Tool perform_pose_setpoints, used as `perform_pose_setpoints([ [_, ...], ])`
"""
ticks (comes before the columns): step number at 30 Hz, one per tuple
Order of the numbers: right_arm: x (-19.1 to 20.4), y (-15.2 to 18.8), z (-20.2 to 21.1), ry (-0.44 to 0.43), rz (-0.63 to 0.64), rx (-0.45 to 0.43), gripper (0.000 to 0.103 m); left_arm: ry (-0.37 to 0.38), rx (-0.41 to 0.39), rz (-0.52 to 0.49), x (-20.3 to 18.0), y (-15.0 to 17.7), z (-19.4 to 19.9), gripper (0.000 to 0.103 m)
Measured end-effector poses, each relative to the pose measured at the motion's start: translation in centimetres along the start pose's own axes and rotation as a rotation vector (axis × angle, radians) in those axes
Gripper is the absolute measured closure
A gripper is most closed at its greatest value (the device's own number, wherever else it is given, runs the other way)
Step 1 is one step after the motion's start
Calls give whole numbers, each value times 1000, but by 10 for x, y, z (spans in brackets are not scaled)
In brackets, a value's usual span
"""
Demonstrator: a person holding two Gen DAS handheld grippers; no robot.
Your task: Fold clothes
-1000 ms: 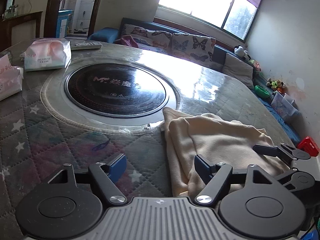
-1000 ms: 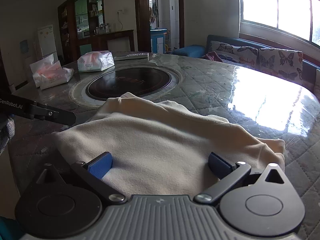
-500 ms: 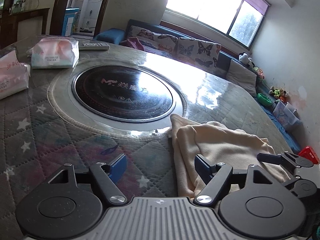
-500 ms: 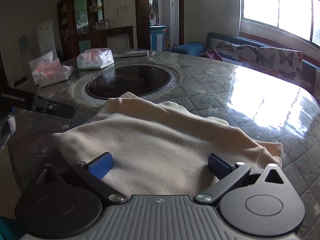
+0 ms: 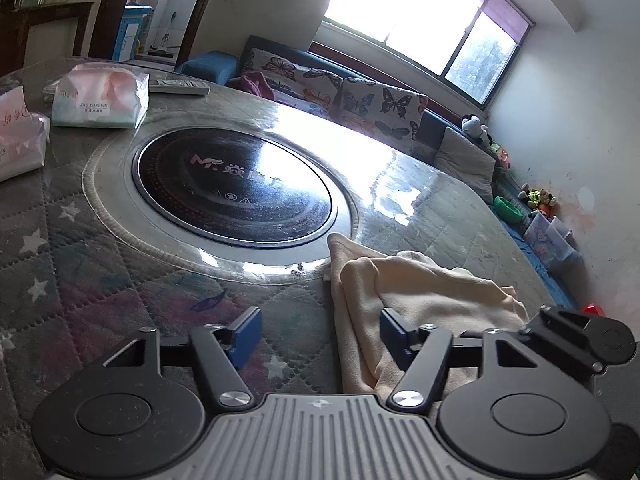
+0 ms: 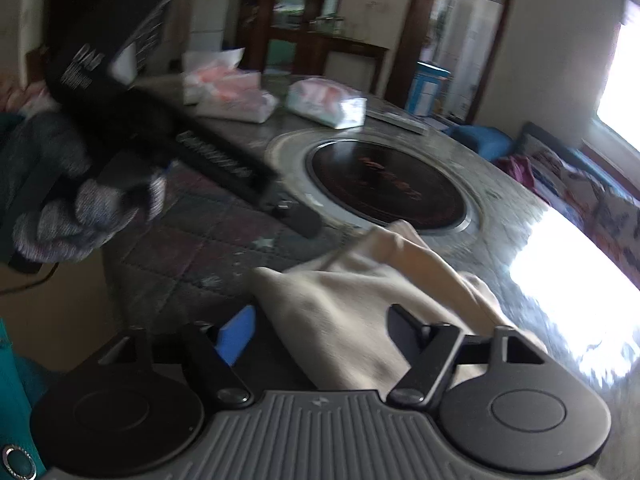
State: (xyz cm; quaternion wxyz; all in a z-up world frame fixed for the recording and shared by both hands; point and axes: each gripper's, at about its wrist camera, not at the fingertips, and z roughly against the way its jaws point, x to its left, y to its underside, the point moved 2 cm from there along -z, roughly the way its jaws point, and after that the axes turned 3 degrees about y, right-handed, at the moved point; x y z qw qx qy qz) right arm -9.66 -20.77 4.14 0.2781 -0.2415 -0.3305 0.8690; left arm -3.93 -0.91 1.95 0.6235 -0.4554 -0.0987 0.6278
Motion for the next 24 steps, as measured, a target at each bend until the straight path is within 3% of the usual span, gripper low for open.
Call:
perform_pose_setpoints([
  [4, 15, -4, -8, 8, 96, 20, 44, 42, 20, 58, 5, 0, -4, 45],
  [15, 3, -10, -8, 7, 24, -3, 81, 141, 48, 255, 17, 0, -13, 39],
  [24, -12, -12, 3, -1, -53, -50, 87, 255, 82, 493, 18, 1, -29, 25],
])
